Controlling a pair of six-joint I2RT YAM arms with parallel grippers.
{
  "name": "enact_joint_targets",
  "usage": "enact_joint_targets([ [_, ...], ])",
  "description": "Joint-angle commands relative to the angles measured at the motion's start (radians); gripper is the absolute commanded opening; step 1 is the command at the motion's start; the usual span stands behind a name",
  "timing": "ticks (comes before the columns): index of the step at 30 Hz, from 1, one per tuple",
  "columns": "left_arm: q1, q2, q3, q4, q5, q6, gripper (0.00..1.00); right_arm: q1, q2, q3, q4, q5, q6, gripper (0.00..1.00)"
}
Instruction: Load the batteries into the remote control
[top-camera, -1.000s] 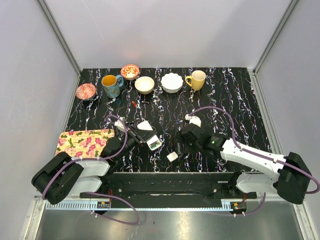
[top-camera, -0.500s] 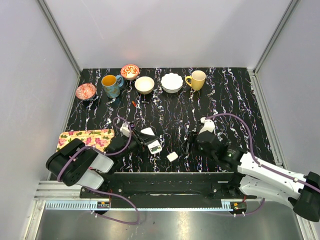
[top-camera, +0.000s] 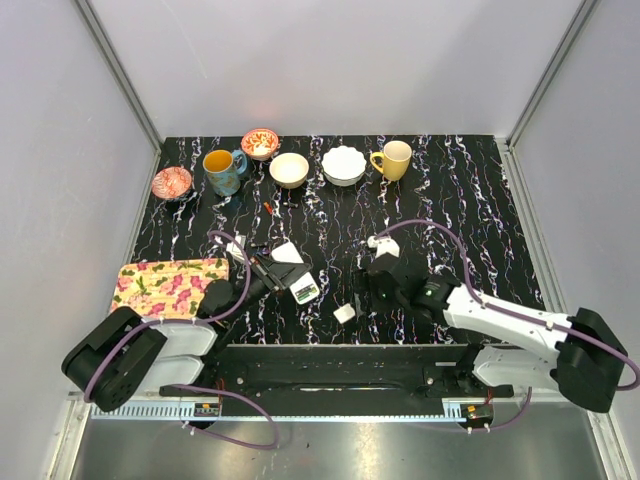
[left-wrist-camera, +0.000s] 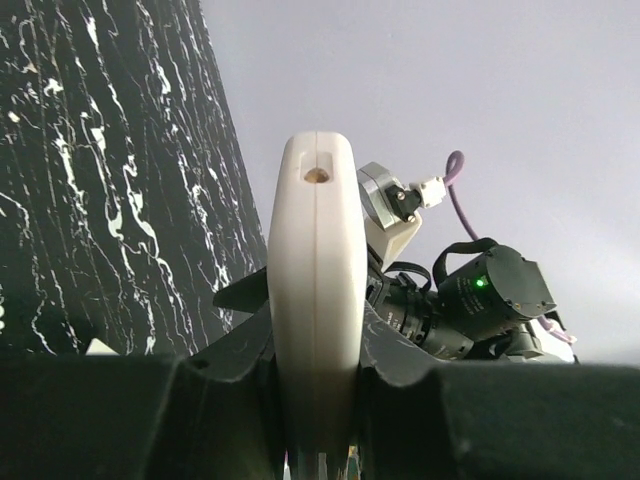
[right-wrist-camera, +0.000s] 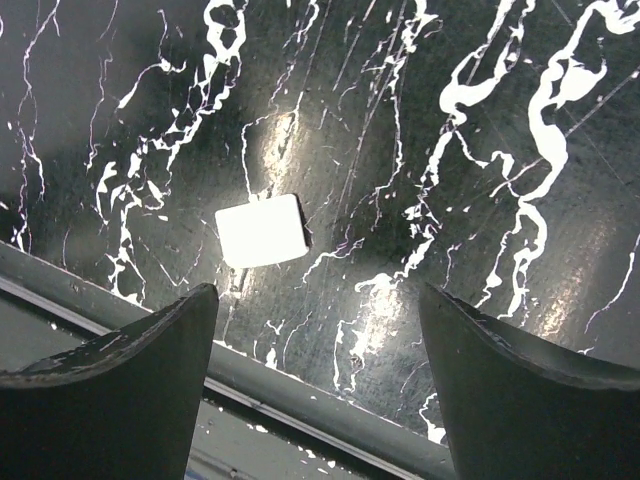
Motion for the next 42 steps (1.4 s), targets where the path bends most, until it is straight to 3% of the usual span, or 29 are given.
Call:
enact_joint_targets([
  [1, 0.003, 0.014, -0.013, 0.392, -0.042, 0.025, 0.00, 0.003, 0.043, 0.099, -0.065, -0.039, -0.075, 0.87],
  [8, 0.096, 0.060, -0.018, 0.393, 0.073, -0.061, 0.00, 0.028, 0.069, 0.081, -0.036, -0.103, -0.105, 0.95],
  [13, 0.131, 0.054, -0.033, 0.393, 0.114, -0.080, 0.00, 0.107, 0.144, 0.104, -0.034, -0.045, -0.100, 0.97],
  [26, 0.170, -0.038, -0.085, 0.392, 0.134, -0.066, 0.00, 0.155, 0.440, 0.249, -0.053, 0.030, -0.204, 0.95],
  [42, 0.174, -0.008, -0.072, 0.392, 0.160, -0.060, 0.00, 0.143, 0.533, 0.292, -0.050, -0.022, -0.252, 0.85],
])
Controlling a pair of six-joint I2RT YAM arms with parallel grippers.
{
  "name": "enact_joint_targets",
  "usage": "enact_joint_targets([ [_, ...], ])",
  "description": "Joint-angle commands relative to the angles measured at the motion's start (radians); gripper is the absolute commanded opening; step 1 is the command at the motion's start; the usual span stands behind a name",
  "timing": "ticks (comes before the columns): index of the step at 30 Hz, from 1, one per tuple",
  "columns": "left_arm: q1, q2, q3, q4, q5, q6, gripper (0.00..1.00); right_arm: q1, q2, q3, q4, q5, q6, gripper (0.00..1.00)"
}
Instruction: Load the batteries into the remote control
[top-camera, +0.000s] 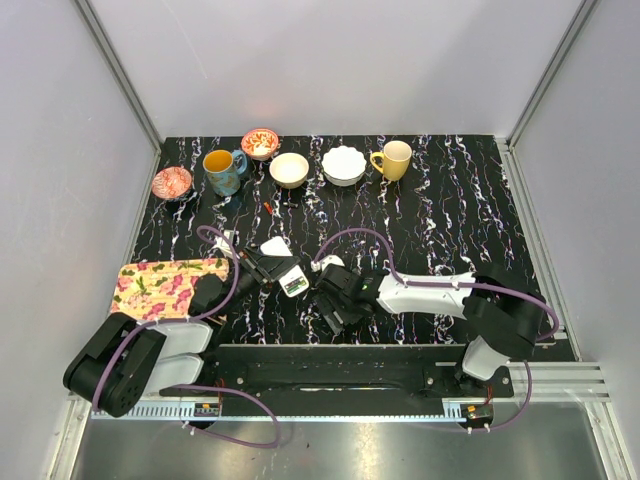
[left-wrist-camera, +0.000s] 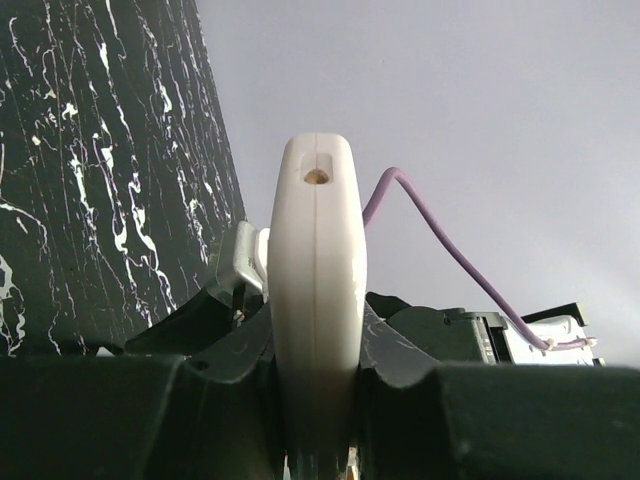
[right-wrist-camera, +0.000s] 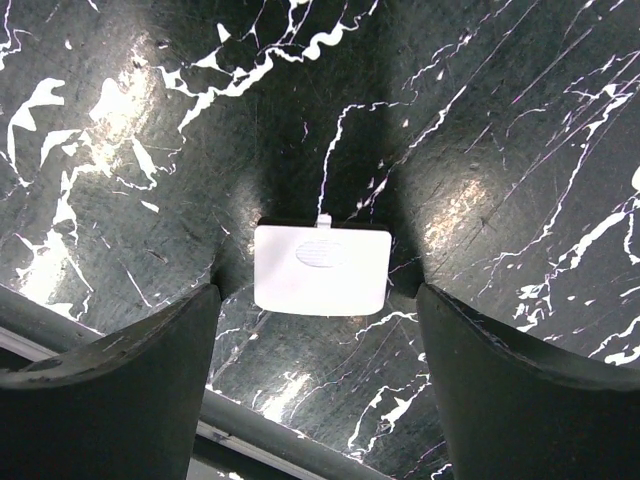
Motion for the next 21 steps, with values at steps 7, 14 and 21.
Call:
enact_joint_targets([
  [7, 0.006, 0.013, -0.070, 0.397, 0.028, 0.008, 0.00, -0.010, 0.019, 0.028, -0.010, -0.035, -0.023, 0.79],
  [14, 0.006, 0.003, -0.073, 0.397, 0.029, 0.008, 0.00, -0.012, 0.037, 0.042, -0.037, -0.075, -0.015, 0.75],
  [21, 0.006, -0.007, -0.079, 0.397, 0.029, 0.010, 0.00, -0.027, 0.025, 0.028, -0.046, -0.107, 0.000, 0.71],
])
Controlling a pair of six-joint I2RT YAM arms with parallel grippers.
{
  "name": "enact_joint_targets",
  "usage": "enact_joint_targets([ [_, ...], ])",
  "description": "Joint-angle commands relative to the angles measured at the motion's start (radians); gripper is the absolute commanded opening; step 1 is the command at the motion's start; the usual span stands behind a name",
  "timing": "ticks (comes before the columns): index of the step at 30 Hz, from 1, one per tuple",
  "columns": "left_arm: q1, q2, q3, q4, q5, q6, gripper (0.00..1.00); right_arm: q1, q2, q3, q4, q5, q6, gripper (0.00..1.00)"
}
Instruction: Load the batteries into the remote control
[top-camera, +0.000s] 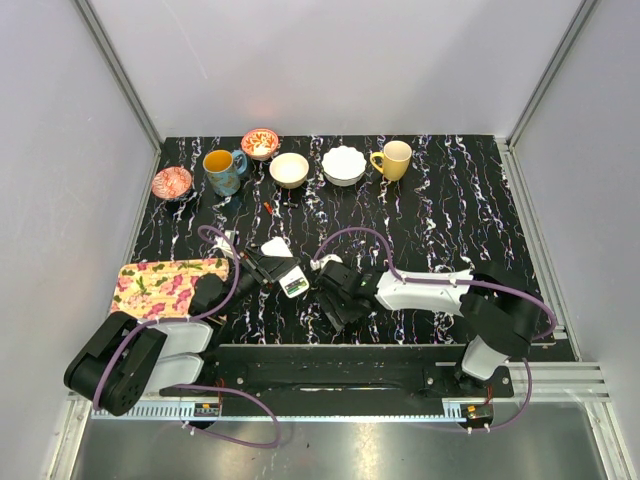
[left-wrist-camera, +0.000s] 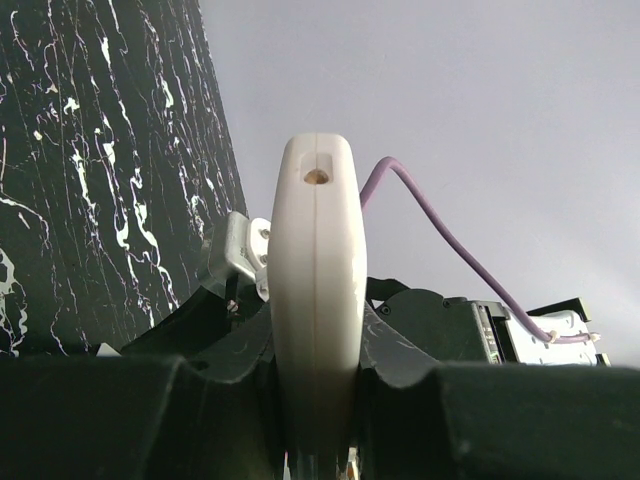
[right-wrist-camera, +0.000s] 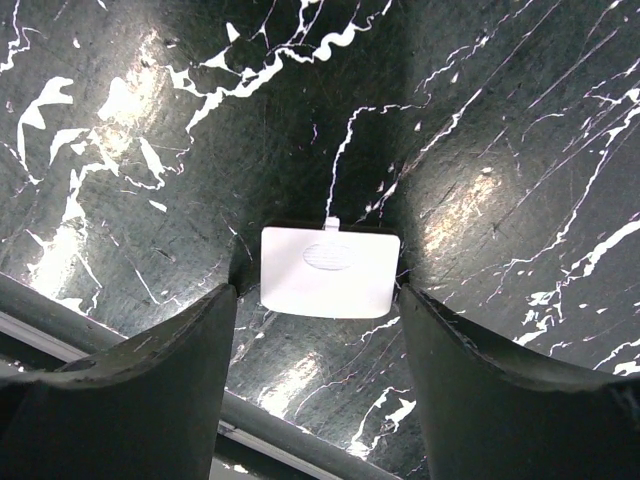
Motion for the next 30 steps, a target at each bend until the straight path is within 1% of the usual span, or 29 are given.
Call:
enact_joint_targets([
  [1, 0.004, -0.017, -0.080, 0.398, 0.018, 0.008, 0.00, -0.007, 0.005, 0.007, -0.029, -0.052, 0.012, 0.70],
  [6, 0.004, -0.017, -0.079, 0.398, 0.019, 0.010, 0.00, -0.013, 0.004, 0.004, -0.040, -0.055, 0.023, 0.67],
  [7, 0.004, -0.015, -0.079, 0.398, 0.019, 0.008, 0.00, -0.014, 0.004, 0.006, -0.042, -0.055, 0.023, 0.65],
  [14, 0.004, -0.024, -0.082, 0.398, 0.019, 0.006, 0.00, -0.014, 0.021, 0.009, -0.051, -0.048, 0.040, 0.56],
  [18, 0.004, -0.026, -0.085, 0.398, 0.019, 0.006, 0.00, -0.014, 0.028, 0.007, -0.051, -0.045, 0.049, 0.55],
  [20, 0.004, -0.024, -0.085, 0.398, 0.021, 0.006, 0.00, -0.016, 0.029, 0.006, -0.052, -0.033, 0.058, 0.52],
  [21, 0.004, -0.024, -0.085, 0.398, 0.021, 0.006, 0.00, -0.014, 0.029, 0.007, -0.057, -0.026, 0.061, 0.47],
  [27, 0.004, -0.010, -0.084, 0.398, 0.010, 0.008, 0.00, -0.014, 0.006, 0.006, -0.094, 0.020, 0.109, 0.29],
  [28, 0.004, -0.006, -0.079, 0.398, 0.005, 0.008, 0.00, -0.016, -0.005, 0.009, -0.104, 0.032, 0.123, 0.18],
  [29, 0.003, 0.005, -0.074, 0.398, 0.005, 0.006, 0.00, -0.016, -0.034, 0.012, -0.118, 0.038, 0.150, 0.13],
  [30, 0.003, 0.014, -0.059, 0.398, -0.005, 0.003, 0.00, -0.016, -0.053, 0.026, -0.158, 0.046, 0.164, 0.06],
])
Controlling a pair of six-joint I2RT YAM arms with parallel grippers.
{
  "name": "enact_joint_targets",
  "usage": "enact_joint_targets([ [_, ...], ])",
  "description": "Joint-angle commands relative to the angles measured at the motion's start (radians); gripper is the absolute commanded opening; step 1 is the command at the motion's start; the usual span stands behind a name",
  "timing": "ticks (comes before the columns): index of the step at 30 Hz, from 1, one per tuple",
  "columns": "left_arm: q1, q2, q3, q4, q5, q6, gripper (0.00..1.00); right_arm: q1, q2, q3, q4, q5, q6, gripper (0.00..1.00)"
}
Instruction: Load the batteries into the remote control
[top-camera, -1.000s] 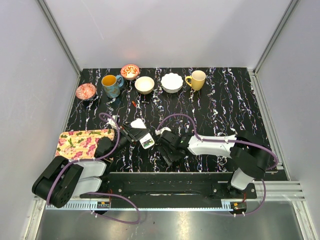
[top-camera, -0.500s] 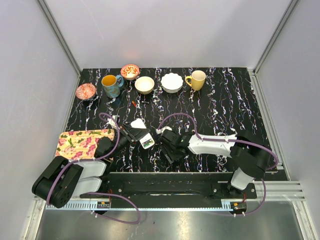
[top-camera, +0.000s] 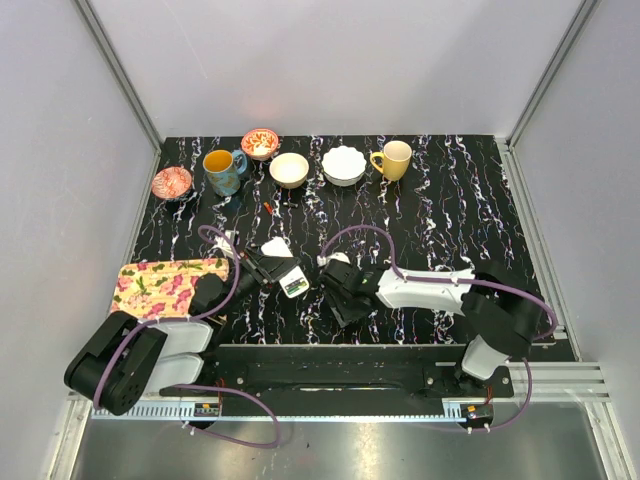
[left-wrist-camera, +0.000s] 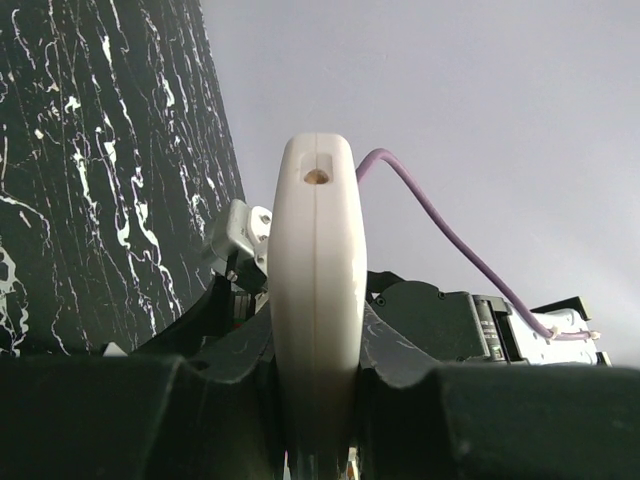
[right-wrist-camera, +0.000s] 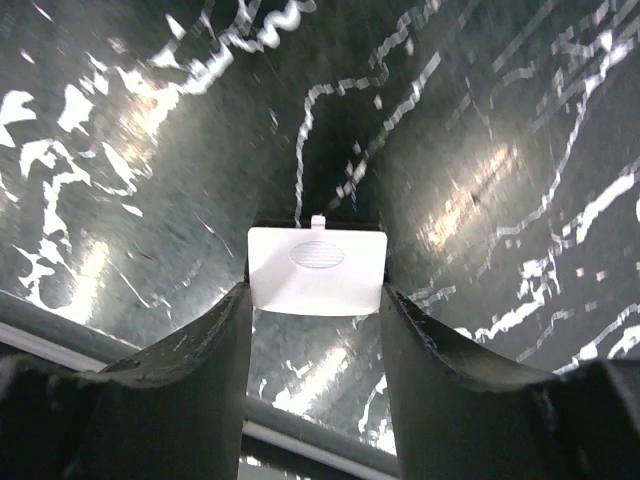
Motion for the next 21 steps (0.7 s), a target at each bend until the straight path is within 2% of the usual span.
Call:
enact_joint_targets([
  [1, 0.001, 0.026, -0.057, 0.397, -0.014, -0.003, 0.00, -0.002, -0.071, 0.031, -0.158, 0.050, 0.103, 0.00],
  [5, -0.025, 0.105, 0.068, 0.397, -0.048, -0.018, 0.00, -0.007, -0.234, 0.103, -0.303, 0.085, 0.152, 0.00],
  [11, -0.109, 0.245, 0.223, 0.397, -0.094, -0.043, 0.00, -0.007, -0.326, 0.360, -0.610, 0.056, 0.081, 0.00],
  [15, -0.167, 0.311, 0.315, 0.397, -0.141, -0.047, 0.00, -0.007, -0.287, 0.578, -0.780, 0.013, 0.008, 0.00],
  [21, -0.232, 0.411, 0.400, 0.397, -0.218, -0.108, 0.00, -0.010, -0.170, 0.738, -0.899, -0.012, -0.075, 0.00],
])
